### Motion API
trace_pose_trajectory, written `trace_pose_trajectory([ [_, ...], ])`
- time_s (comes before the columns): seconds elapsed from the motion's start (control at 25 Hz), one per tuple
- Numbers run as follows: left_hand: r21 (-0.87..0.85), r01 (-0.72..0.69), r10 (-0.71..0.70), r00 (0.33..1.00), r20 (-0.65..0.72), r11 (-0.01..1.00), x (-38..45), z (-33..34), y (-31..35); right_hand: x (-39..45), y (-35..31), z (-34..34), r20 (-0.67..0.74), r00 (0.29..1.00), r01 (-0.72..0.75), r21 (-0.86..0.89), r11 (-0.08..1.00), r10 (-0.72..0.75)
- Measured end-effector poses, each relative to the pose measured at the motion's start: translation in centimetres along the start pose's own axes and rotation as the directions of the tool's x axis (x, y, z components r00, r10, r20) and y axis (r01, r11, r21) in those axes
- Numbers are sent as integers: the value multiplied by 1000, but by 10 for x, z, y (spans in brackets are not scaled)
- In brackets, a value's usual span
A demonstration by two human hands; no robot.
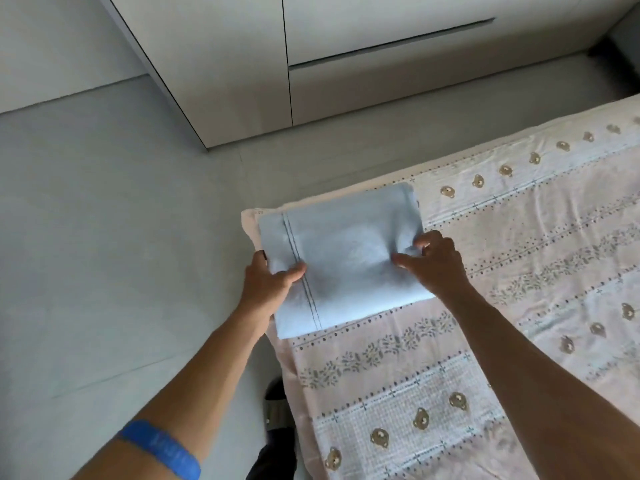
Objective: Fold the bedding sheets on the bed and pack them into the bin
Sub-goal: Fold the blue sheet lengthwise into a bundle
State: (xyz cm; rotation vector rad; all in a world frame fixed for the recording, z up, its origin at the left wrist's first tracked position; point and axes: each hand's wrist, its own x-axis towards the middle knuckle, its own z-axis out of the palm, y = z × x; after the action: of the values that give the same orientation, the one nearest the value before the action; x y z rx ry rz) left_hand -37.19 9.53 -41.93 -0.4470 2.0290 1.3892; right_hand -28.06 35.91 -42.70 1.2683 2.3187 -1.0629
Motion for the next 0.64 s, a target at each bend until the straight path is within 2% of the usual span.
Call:
trace_pose_trajectory([
  [0.08, -55, 31, -45, 956, -290, 998, -15, -1, -27, 2, 10, 3, 25, 998, -66, 259, 964, 61],
  [0.12, -124, 64, -107, 919, -380, 990, -33, -1, -43, 4, 13, 0, 74, 994, -101, 351, 931, 80],
  [0.16, -250, 119, -205, 913, -352, 961, -56, 4, -55, 7, 13, -4, 120, 989, -130, 385, 914, 90],
  [0.2, -417, 220, -323, 926, -197, 882, -80, 16, -62, 12, 11, -10, 172, 981, -149, 383, 912, 88],
  [0.24, -549, 353, -414, 910, 14, 757, -98, 32, -66, 15, 8, -14, 227, 971, -162, 373, 914, 79],
  [0.28, -629, 449, -440, 879, 184, 635, -106, 47, -65, 17, 6, -15, 269, 960, -178, 373, 911, 78],
  [0.32, -680, 486, -417, 864, 281, 549, -105, 60, -63, 16, 5, -14, 289, 953, -199, 389, 900, 86],
  [0.36, -746, 454, -376, 880, 290, 488, -96, 68, -58, 13, 6, -12, 301, 948, -226, 417, 880, 101],
  [0.44, -874, 283, -289, 942, 174, 394, -67, 65, -58, 4, 17, -9, 356, 927, -291, 482, 826, 119],
  [0.48, -896, 230, -237, 960, 147, 379, -57, 55, -59, -3, 23, -7, 391, 912, -324, 497, 805, 125],
  [0.52, -890, 232, -171, 969, 177, 392, -48, 39, -62, -8, 29, -4, 418, 899, -351, 509, 786, 131],
  [0.64, -737, 382, -76, 908, 413, 557, -22, -7, -63, -12, 24, -3, 401, 901, -377, 532, 758, 167],
])
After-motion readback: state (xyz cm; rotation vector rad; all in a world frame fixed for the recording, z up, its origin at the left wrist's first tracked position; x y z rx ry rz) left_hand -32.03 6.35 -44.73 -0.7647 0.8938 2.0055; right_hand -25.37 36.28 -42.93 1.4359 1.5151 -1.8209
